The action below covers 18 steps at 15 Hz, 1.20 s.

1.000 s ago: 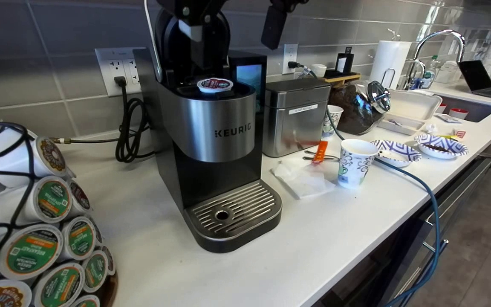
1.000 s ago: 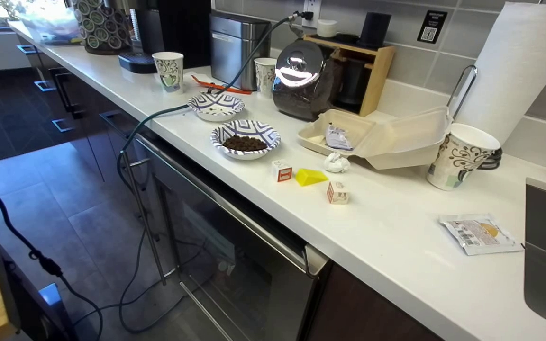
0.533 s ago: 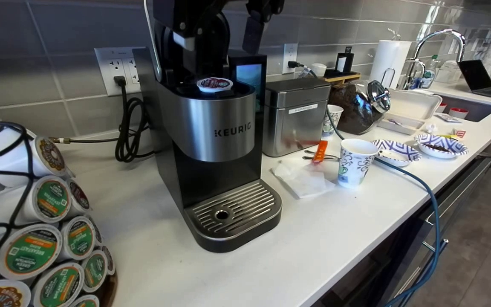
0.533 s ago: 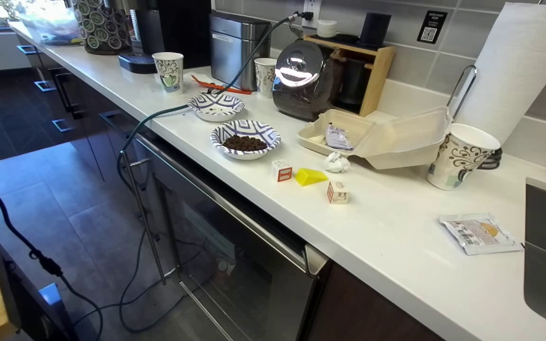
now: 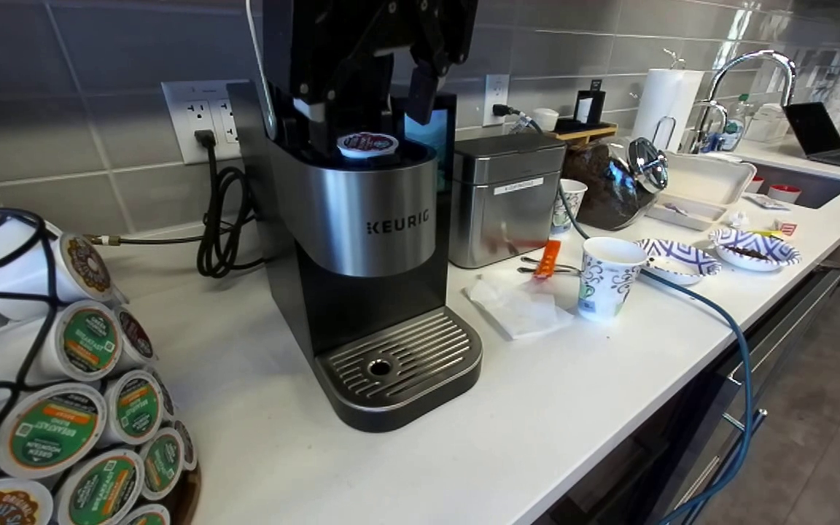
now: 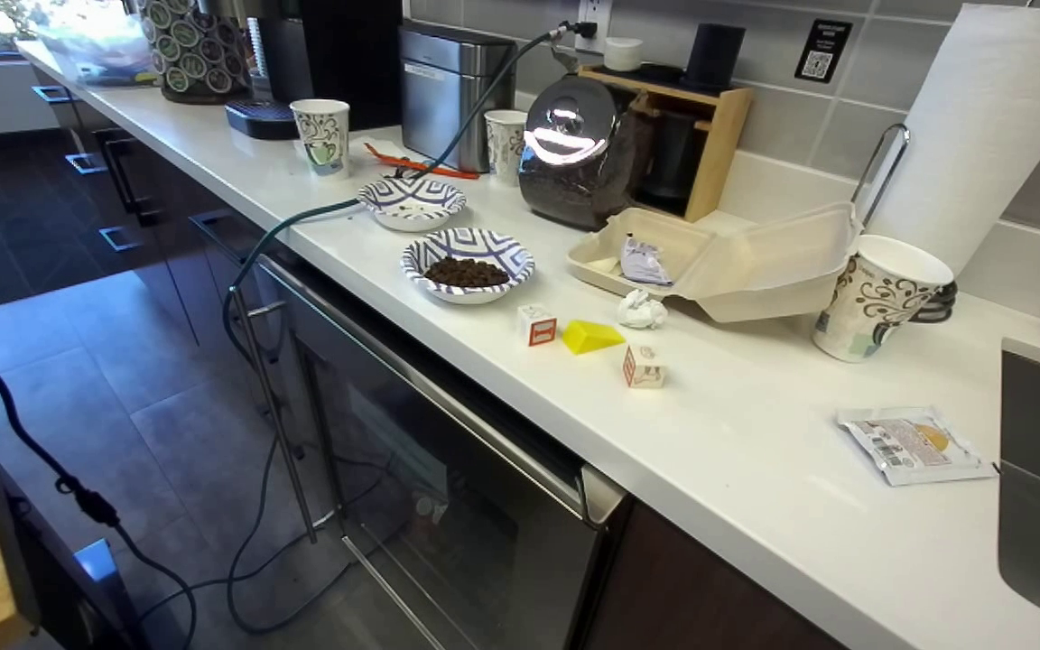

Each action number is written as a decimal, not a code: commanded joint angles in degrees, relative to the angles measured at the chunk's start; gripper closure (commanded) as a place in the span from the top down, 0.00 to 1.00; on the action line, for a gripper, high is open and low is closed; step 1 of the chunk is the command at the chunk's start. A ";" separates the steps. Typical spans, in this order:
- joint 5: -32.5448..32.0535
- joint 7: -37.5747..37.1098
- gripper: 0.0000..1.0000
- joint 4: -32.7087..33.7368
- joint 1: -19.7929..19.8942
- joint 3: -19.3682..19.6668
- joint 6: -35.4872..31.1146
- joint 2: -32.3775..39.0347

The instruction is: Remove the object from the rice cooker and put it on the table

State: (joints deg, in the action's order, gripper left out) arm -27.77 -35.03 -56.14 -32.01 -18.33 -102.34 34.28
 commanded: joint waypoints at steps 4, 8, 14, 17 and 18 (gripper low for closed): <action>1.63 -6.16 0.97 3.78 0.62 0.11 -0.53 2.88; 1.56 -8.81 0.95 4.56 1.03 0.01 -0.58 3.52; 1.26 -12.82 0.82 6.15 0.89 0.05 -0.42 4.60; 1.07 -14.31 0.77 6.45 0.93 0.11 -0.69 4.89; 0.97 -14.69 0.76 6.61 0.96 0.14 -0.73 5.01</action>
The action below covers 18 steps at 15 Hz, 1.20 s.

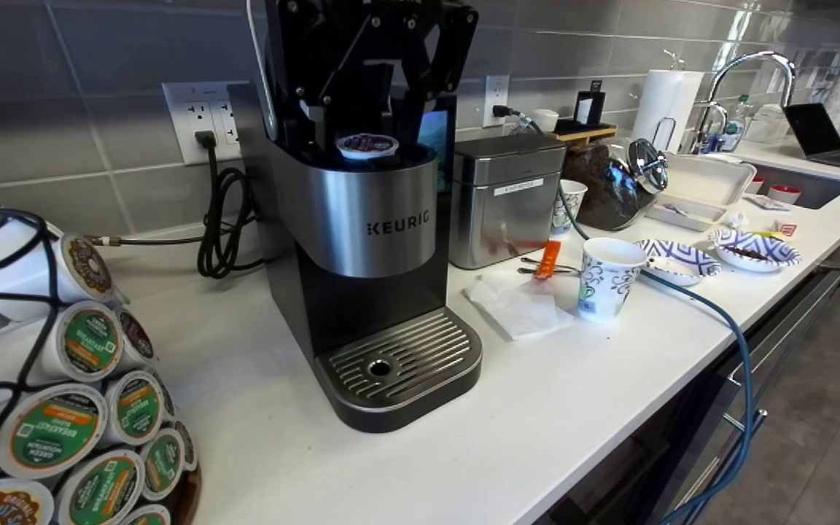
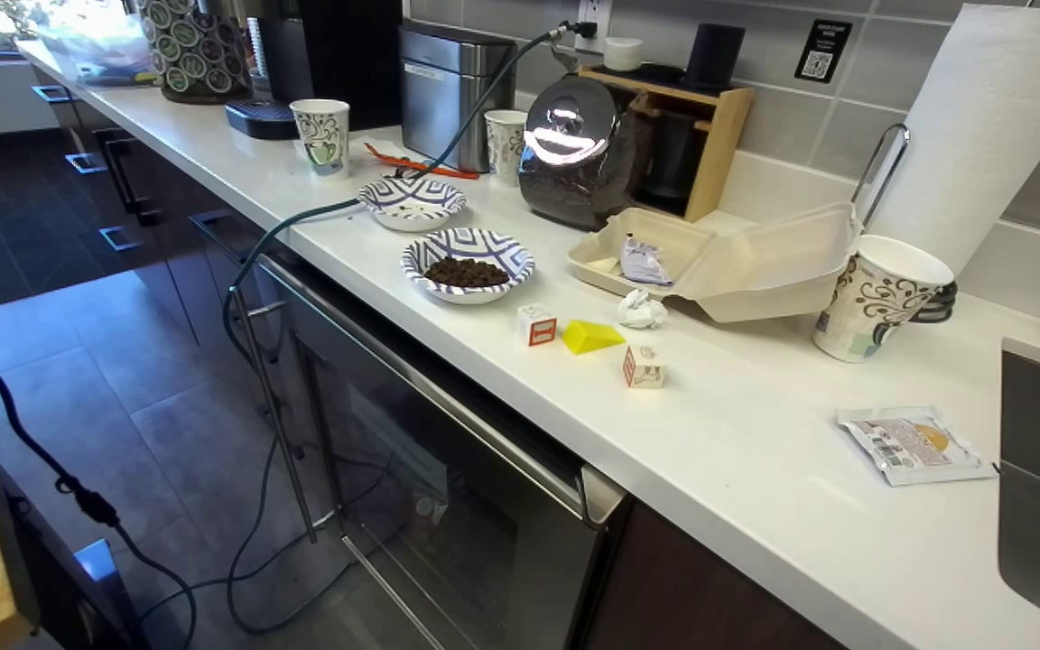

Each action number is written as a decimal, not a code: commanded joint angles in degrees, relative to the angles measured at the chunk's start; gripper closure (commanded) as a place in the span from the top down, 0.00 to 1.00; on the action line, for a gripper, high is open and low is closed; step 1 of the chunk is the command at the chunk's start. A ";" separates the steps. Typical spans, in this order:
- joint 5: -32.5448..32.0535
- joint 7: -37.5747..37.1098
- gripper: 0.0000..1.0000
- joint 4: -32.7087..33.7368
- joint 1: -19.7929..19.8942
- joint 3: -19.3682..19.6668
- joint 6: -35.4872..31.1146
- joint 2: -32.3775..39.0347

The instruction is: Remove the object from the rice cooker and put it on the table

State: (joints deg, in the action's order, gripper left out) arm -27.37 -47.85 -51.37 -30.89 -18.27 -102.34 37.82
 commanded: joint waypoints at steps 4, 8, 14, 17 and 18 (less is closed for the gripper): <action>-1.01 -2.57 0.78 2.10 -0.80 0.69 -0.53 1.85; -1.97 -3.11 0.55 2.31 -1.36 1.01 -0.61 2.21; -2.97 -3.93 0.29 2.48 -1.65 1.13 -1.23 1.65; -3.41 -4.63 0.27 2.26 -1.64 1.11 -0.44 -0.01; -3.46 -4.71 0.27 1.68 -1.58 0.95 -0.12 -1.21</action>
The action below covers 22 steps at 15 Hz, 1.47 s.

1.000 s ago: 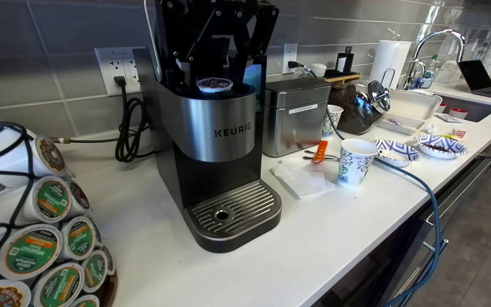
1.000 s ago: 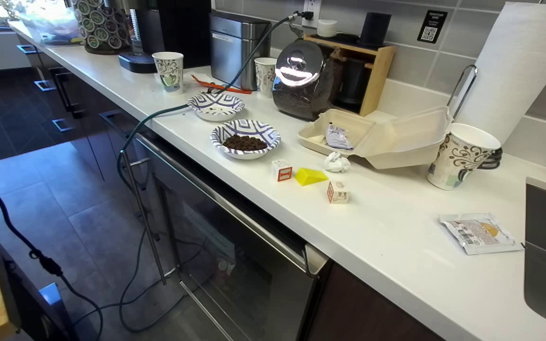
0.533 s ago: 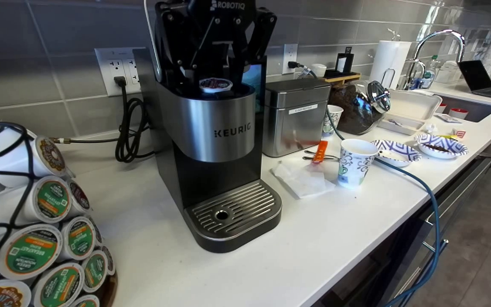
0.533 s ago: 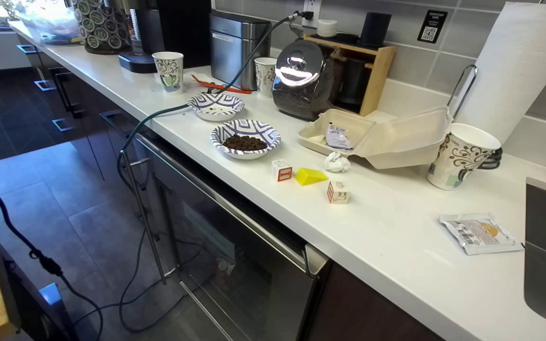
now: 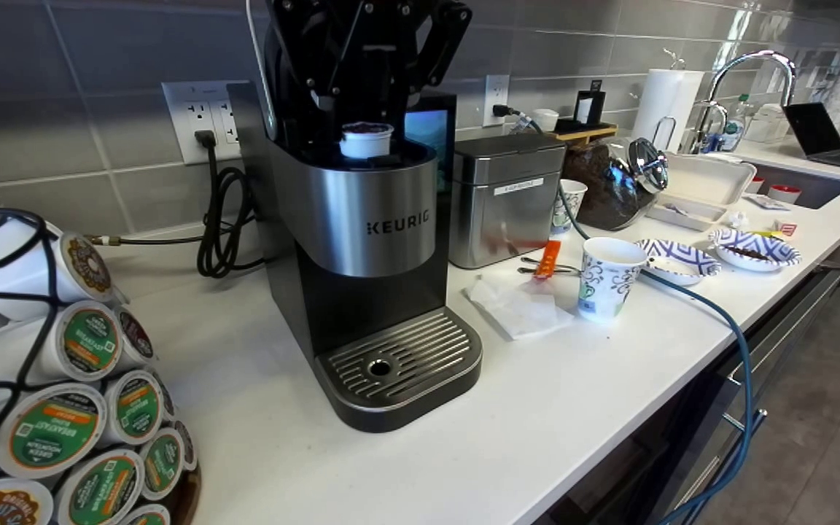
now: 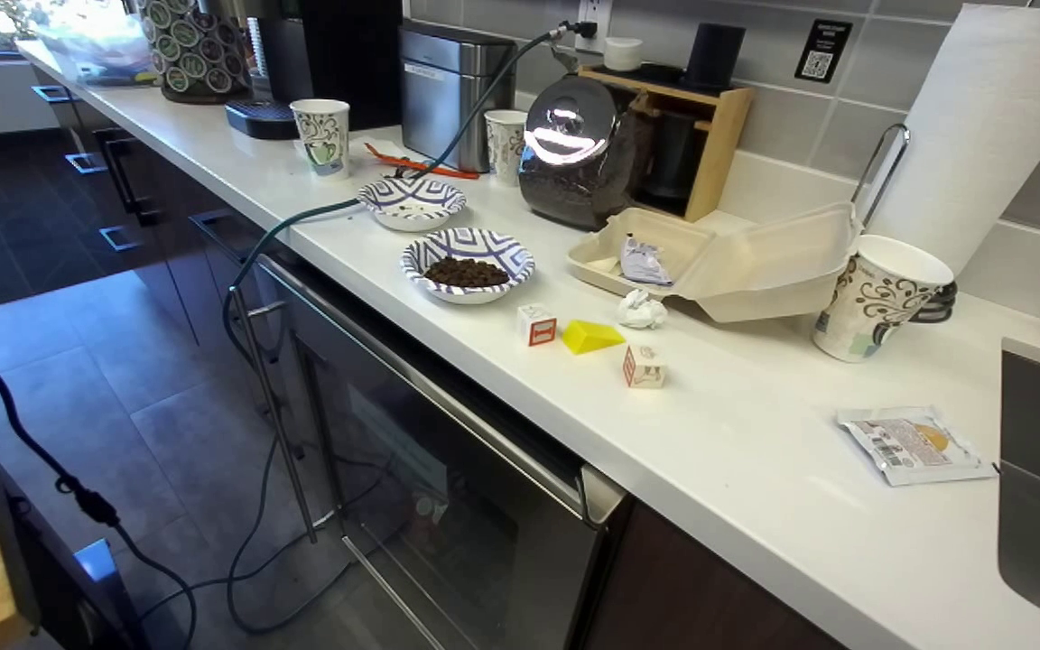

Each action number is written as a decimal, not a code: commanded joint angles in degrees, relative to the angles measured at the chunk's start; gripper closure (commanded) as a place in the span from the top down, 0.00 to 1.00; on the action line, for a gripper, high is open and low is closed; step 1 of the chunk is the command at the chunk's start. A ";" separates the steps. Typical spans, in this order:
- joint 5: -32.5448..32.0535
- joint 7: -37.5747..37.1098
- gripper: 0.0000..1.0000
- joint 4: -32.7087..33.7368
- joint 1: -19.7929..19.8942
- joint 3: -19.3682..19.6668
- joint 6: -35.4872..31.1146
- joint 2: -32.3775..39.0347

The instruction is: Remove the object from the rice cooker and put it on the table

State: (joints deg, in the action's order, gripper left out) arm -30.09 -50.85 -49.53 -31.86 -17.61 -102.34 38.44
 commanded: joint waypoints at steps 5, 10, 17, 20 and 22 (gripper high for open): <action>0.36 -3.05 0.27 -9.20 0.75 -0.80 0.25 -11.78; 2.89 -8.87 0.27 -21.79 4.34 0.12 3.34 -24.02; 16.88 -8.35 0.27 -40.76 11.65 0.61 -5.29 -34.90; 18.94 -10.88 0.27 -49.34 12.87 1.21 -7.10 -39.03; 16.75 -9.47 0.52 -43.03 12.33 0.92 -4.21 -34.75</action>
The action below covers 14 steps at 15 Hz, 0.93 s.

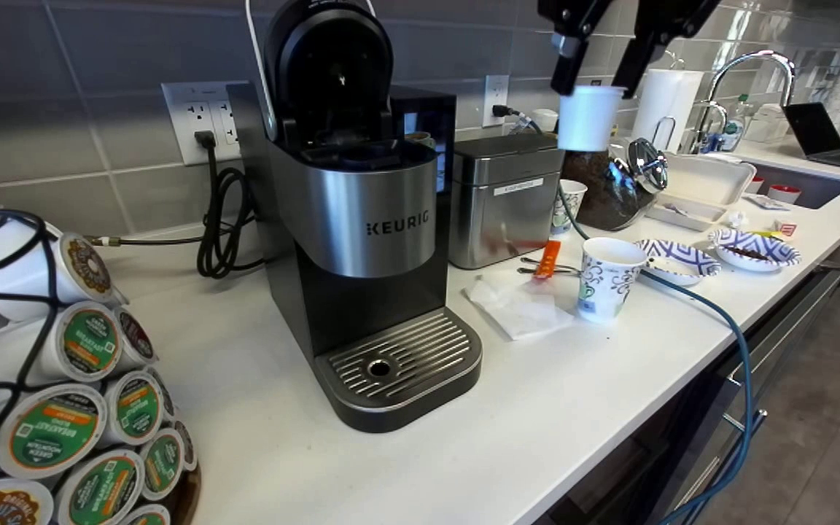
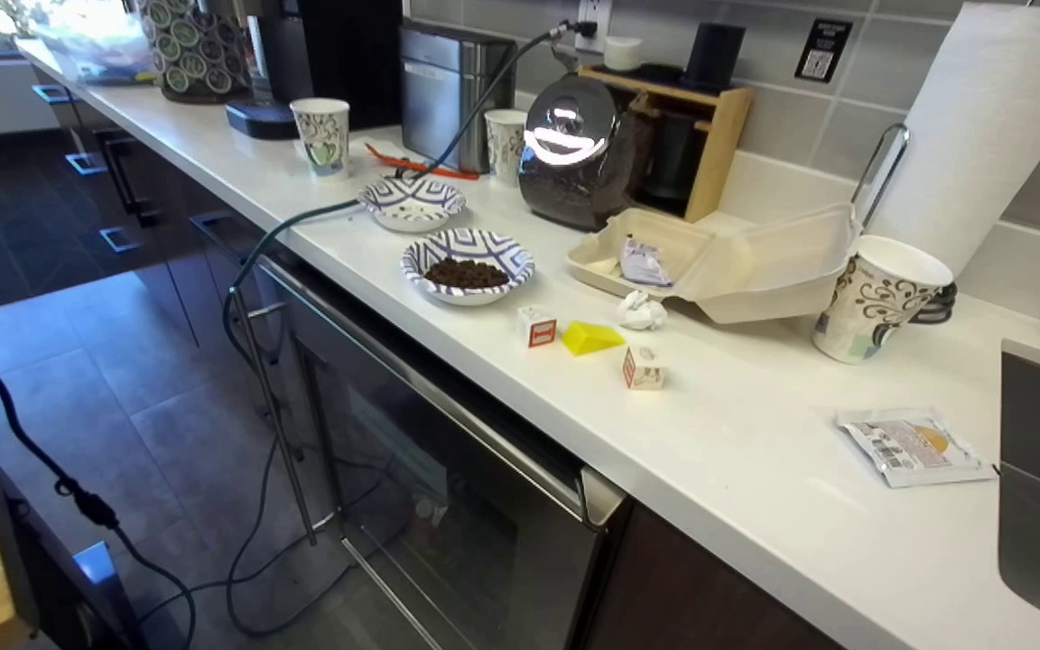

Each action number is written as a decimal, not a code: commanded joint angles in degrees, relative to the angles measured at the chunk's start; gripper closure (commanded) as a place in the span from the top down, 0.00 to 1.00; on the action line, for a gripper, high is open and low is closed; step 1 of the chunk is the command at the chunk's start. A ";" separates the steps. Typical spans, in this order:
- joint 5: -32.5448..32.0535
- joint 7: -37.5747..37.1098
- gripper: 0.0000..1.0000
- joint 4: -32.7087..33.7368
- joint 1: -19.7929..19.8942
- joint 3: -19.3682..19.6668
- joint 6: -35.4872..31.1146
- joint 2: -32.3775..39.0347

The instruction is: Remove the object from the rice cooker and put it on the table

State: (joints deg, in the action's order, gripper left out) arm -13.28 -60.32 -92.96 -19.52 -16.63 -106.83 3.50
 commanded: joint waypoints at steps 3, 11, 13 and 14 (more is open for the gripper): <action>0.35 -0.54 0.52 -2.91 0.50 -0.24 -0.73 -1.83; 3.44 -0.88 0.27 -22.23 5.77 4.40 -13.97 -5.28; 4.56 -1.18 0.27 -27.42 6.63 5.09 -21.00 -4.37; 6.23 -0.56 0.27 -29.94 6.66 5.01 -24.11 -4.78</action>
State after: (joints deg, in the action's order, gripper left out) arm -10.97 -60.90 -114.27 -13.44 -11.65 -122.71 1.10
